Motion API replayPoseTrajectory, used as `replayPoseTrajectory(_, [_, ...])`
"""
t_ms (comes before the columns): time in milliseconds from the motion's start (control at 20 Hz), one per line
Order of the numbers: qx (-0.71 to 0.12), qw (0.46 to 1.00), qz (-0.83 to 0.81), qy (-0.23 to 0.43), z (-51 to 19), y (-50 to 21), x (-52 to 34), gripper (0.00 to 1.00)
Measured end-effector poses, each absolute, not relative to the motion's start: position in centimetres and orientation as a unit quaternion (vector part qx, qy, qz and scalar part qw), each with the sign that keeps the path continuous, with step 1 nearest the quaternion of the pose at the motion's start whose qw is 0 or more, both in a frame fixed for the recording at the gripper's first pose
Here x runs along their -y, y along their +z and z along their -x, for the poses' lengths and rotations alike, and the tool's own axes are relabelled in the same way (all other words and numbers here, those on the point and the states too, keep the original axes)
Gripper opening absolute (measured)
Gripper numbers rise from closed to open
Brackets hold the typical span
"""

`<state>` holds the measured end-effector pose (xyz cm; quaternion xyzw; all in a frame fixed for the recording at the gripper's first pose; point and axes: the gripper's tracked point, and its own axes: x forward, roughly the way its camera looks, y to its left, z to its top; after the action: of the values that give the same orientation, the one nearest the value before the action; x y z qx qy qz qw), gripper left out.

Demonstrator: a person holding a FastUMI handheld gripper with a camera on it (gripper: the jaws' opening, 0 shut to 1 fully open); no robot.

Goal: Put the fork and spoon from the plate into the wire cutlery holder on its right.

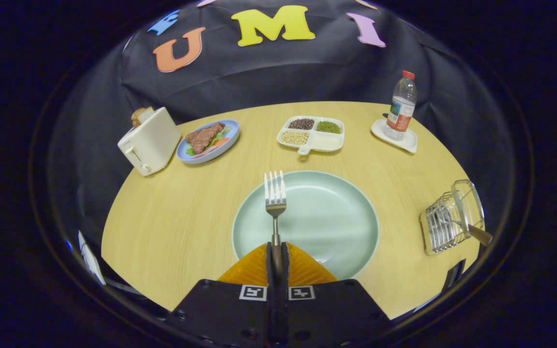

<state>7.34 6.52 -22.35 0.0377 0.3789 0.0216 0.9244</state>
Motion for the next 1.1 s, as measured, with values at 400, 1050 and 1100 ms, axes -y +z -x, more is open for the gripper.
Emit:
replayPoseTrajectory(400, [-0.289, 0.956, -0.053, 0.02, -4.0, -14.8, -1.8, 0.02])
replayPoseTrajectory(1050, [-0.219, 0.972, -0.075, -0.029, -0.4, -8.6, 11.5, 0.01])
replayPoseTrajectory(1100, [-0.223, 0.971, -0.077, -0.035, -0.4, -8.6, 12.7, 0.01])
